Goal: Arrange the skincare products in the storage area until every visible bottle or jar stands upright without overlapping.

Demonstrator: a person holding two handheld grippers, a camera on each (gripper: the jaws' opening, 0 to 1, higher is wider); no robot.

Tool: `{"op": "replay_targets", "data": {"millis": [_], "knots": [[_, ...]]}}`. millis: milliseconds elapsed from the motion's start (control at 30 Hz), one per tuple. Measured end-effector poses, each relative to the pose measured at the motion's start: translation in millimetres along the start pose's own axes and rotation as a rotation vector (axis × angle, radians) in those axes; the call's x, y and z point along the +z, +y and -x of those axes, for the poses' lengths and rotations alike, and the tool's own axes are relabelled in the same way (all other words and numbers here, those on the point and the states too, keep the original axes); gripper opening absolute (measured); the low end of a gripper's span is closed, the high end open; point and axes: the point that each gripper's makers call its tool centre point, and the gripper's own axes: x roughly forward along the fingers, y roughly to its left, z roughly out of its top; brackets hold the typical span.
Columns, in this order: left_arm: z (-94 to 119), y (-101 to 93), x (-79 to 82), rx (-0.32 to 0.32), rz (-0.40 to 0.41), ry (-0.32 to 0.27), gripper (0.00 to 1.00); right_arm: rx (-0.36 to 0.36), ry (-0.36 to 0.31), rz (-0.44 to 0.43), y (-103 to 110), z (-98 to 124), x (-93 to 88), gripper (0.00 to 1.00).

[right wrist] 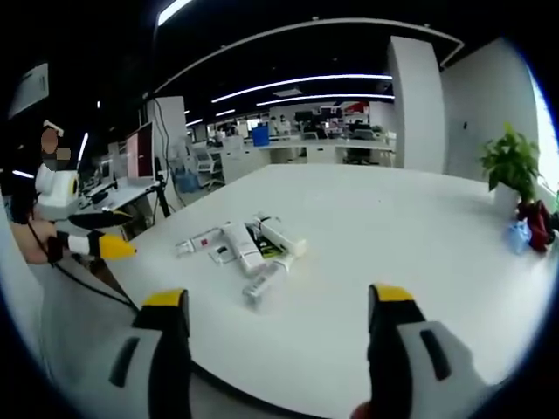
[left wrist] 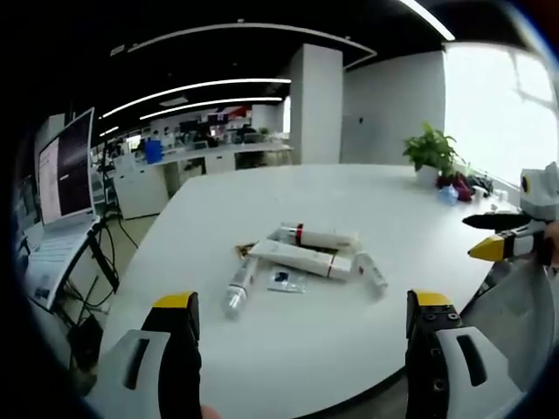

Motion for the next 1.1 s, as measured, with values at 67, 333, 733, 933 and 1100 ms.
{"op": "replay_targets", "data": {"millis": [67,333,733,933,1100], "knots": [[-0.1,-0.1,-0.3,0.000,0.002,0.002,0.97,0.000,0.004,-0.001,-0.2,-0.2,-0.7,0.84],[-0.5,0.0,-1.1,-0.001,0.001,0.007,0.96,0.005,0.018,0.000,-0.1,-1.7,-2.6,0.84],[-1.3,-1.5,-1.8,-0.008,-0.024,0.010,0.96,0.007,0.053,0.001,-0.5,-4.0,-9.1,0.83],[-0.7,0.8,0.0,-0.010,0.006,-0.002,0.96,0.001,0.073,-0.025,-3.3,-5.1,-13.0,0.84],[-0.2,2.3,1.6,-0.007,0.018,-0.011,0.96,-0.004,0.080,-0.055,-5.4,-6.0,-14.0,0.84]]}}
